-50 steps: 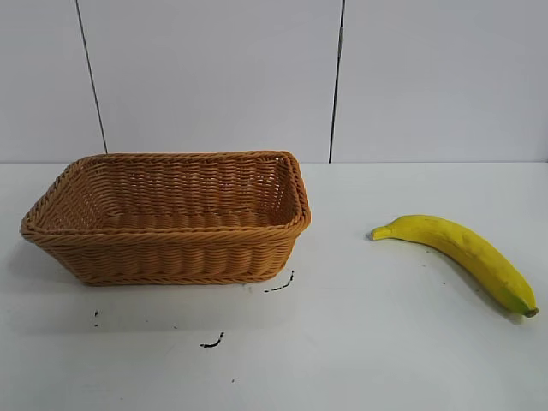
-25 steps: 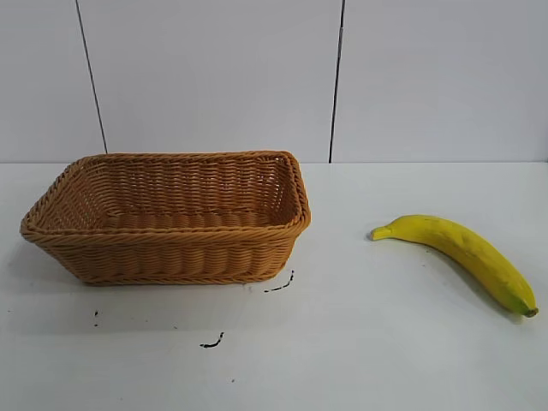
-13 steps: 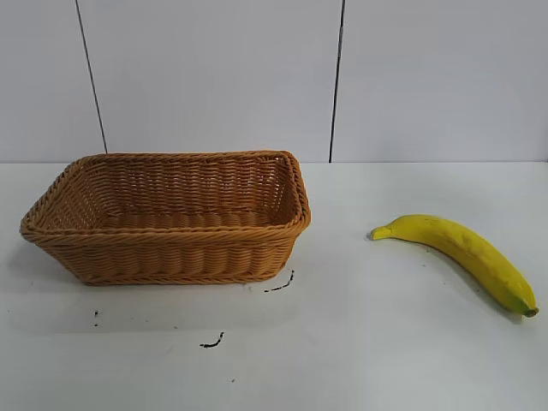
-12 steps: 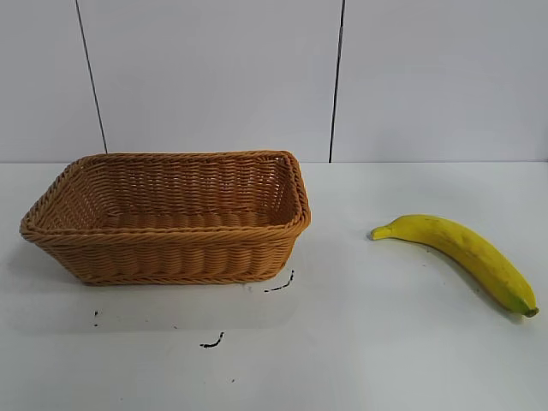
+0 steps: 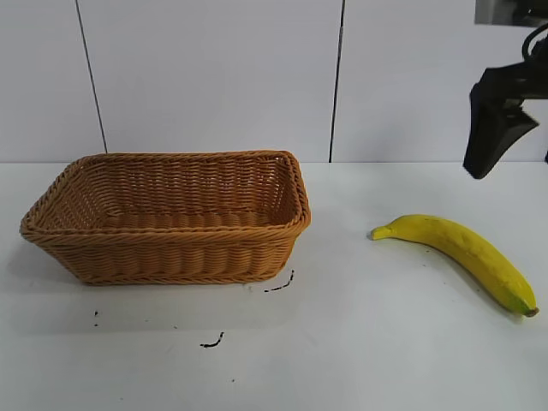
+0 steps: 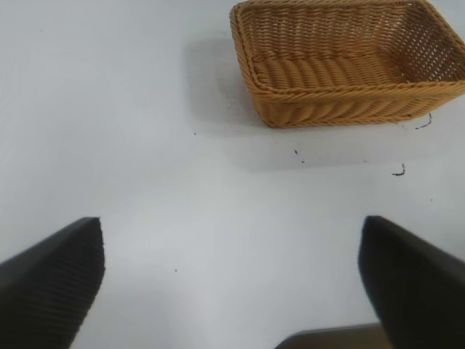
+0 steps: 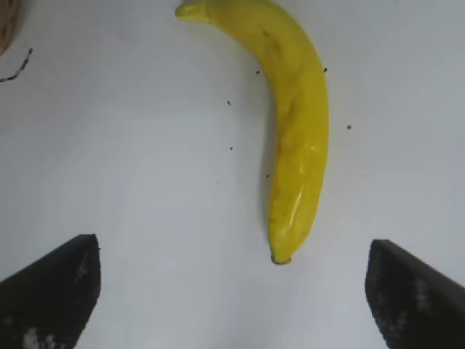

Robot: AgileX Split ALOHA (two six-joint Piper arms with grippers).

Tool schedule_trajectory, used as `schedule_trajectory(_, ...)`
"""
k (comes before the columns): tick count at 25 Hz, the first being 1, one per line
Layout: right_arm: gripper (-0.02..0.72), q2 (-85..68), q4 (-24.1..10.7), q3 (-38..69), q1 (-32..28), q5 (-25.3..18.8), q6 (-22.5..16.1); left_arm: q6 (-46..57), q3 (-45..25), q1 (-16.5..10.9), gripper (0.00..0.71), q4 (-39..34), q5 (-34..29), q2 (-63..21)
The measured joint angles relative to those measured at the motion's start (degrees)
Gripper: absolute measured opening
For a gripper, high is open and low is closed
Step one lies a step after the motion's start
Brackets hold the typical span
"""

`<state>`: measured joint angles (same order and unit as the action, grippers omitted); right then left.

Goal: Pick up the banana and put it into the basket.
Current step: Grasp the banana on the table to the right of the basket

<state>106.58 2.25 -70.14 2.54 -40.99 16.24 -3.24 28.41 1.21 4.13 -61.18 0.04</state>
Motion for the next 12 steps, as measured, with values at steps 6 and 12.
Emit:
schedule_trajectory(6,0.692,7.45,-0.3,-0.04,0.0,6.23,-2.53,0.0,0.0,0.0,0.69,0.0,0.0,0.0)
schedule_trajectory(12,0.692,11.87,-0.31,-0.04,0.0,9.53,-2.65,0.0,0.0,0.0,0.69,0.06,0.0,0.0)
